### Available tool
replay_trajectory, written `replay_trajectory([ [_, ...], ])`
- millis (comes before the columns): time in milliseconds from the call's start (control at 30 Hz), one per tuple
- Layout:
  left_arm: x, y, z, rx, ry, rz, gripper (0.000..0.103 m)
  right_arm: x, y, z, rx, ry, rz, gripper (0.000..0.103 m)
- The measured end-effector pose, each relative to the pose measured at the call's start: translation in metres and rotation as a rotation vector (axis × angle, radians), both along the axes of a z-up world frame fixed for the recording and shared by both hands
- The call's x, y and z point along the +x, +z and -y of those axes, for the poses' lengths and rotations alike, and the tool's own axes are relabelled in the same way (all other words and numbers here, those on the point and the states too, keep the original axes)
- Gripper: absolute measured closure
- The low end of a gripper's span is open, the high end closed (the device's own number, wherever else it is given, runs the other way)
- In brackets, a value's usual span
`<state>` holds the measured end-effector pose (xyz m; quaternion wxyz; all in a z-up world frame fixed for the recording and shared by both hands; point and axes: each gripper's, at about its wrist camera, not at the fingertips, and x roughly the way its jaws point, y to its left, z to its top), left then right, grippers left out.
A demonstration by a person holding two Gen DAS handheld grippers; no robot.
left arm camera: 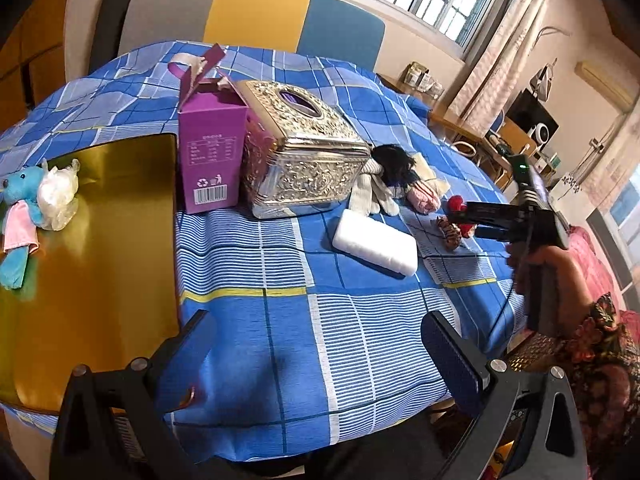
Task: Organize soft objects
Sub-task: 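Grasp the brown satin scrunchie with the right gripper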
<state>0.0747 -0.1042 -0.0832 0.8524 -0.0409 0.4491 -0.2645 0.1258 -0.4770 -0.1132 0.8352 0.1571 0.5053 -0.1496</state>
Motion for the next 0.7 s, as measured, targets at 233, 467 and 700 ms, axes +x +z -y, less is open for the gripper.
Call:
replay_trajectory([
  [233, 0.005, -0.004, 0.017, 0.012, -0.008, -0.025, 0.000, 0.016, -0.034, -0.005, 0.040, -0.005, -0.078, 0.034],
  [467, 0.016, -0.007, 0.049, 0.029, -0.015, -0.031, 0.000, 0.017, -0.036, 0.006, 0.041, -0.006, -0.070, 0.079],
  [700, 0.048, -0.020, 0.100, 0.141, -0.069, 0.021, 0.000, 0.011, -0.026, -0.006, 0.086, 0.057, -0.016, 0.081],
])
